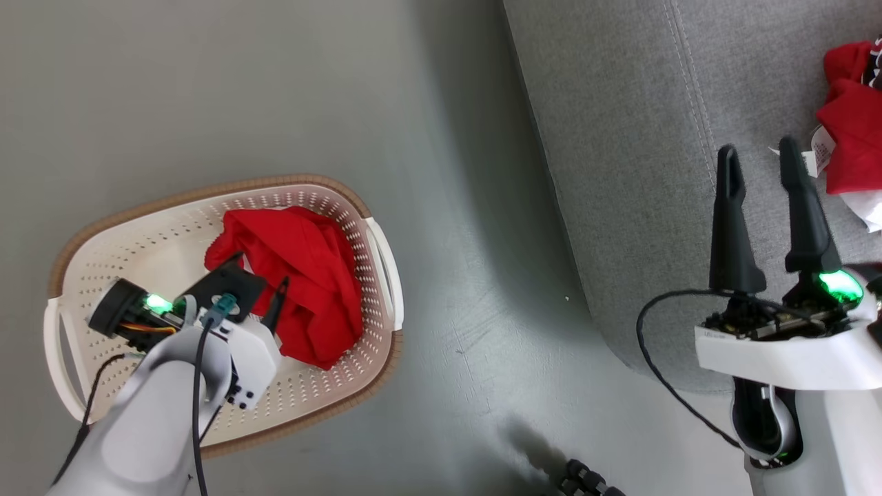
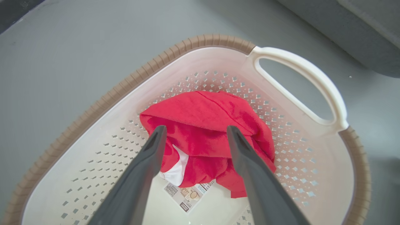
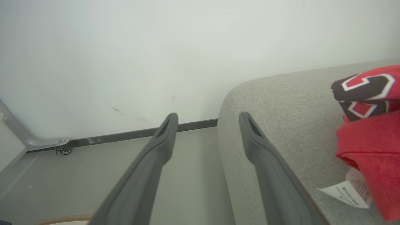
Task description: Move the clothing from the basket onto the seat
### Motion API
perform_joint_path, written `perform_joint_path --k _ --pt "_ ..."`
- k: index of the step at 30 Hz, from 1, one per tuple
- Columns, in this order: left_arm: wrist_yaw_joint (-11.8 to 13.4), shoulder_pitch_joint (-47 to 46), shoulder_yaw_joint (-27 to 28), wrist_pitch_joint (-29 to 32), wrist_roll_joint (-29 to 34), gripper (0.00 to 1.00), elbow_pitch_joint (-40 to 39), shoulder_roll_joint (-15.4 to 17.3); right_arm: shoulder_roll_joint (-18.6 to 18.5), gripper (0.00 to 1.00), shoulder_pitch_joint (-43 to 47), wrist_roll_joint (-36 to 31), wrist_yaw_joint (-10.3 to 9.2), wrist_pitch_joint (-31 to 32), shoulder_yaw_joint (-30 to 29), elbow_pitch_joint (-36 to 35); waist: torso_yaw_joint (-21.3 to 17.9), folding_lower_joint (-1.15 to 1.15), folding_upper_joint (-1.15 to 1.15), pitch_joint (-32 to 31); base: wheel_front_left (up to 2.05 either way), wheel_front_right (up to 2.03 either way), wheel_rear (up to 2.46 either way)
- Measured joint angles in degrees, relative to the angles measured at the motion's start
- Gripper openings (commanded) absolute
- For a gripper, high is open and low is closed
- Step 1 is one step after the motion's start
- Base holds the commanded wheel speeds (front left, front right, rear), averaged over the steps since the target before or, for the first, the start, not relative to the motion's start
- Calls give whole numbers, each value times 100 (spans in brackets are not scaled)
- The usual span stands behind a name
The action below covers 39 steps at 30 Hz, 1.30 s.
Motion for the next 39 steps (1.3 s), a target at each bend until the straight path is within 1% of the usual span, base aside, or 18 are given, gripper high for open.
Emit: perform_joint_path --k 7,13,16,27,39 --pt "155 -239 71 154 18 100 221 99 3 100 -185 46 0 -1 36 -116 -97 0 0 229 0 0 0" --pt "255 -396 121 281 52 100 402 98 3 100 -193 76 0 -1 76 -147 -171 0 0 401 0 0 0" --pt "265 -493 157 316 52 100 491 98 4 100 -274 97 0 -1 123 -162 -206 0 0 479 0 0 0" --pt "509 -850 292 510 51 100 761 133 4 100 -420 208 0 -8 199 -249 -333 0 0 711 0 0 0" --pt "550 -1113 324 559 8 100 907 57 7 100 -541 310 0 -9 256 -256 -452 0 0 890 0 0 0"
